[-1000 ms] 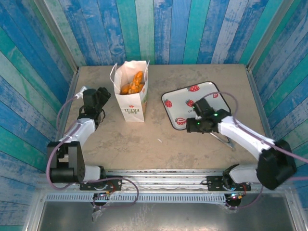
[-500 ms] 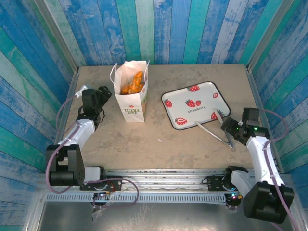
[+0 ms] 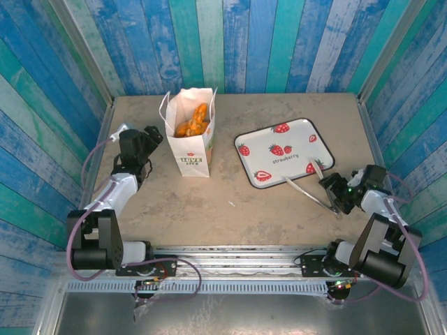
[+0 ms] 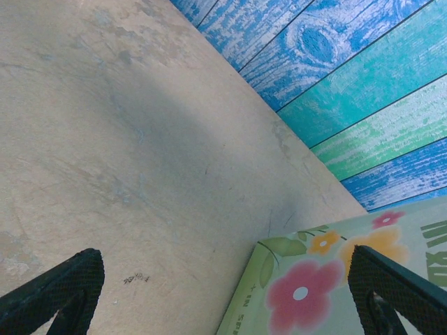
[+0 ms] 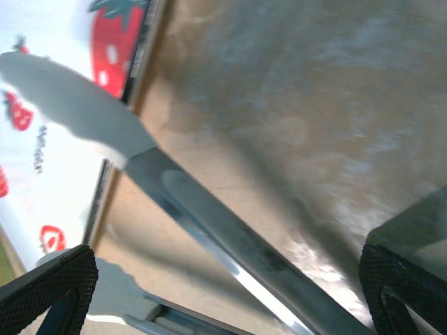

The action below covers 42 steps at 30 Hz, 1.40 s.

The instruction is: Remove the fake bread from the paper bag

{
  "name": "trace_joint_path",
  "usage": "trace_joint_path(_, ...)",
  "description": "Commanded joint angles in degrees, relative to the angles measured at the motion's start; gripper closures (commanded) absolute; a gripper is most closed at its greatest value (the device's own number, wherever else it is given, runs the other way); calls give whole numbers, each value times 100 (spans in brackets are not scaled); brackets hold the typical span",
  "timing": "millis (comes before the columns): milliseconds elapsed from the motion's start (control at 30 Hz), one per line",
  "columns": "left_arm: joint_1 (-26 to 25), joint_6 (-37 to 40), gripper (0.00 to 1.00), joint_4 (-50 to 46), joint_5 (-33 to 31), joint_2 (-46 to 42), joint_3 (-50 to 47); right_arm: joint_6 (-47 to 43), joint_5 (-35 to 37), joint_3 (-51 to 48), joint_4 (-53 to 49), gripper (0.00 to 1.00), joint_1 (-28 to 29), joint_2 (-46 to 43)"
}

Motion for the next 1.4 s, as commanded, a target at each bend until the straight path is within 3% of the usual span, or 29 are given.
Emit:
trace_joint_path(0,10,126,6,-119,-80,-170,-22,4,-569,-372,129,0,3,64)
trace_joint_path(200,8,117,5,-146,-116,-179,20,207,-440,-601,-72,0,414,-422)
trace_joint_path(600,10,89,5,-183,-57,-73,67,1323,683,-500,-158,0,2448,-1238)
trace_joint_path(800,10,99,5,-198,-63,-169,50,1256,1552,-145,-624,0,3278,-1044)
trace_joint_path(1100,10,90,5,-224,-64,-247,52,1411,1889,-105,-537,0,4300,-731)
trace_joint_path(1367,10,29,5,-200,-20,-255,31,1524,3060,480,-693,0,5442,95)
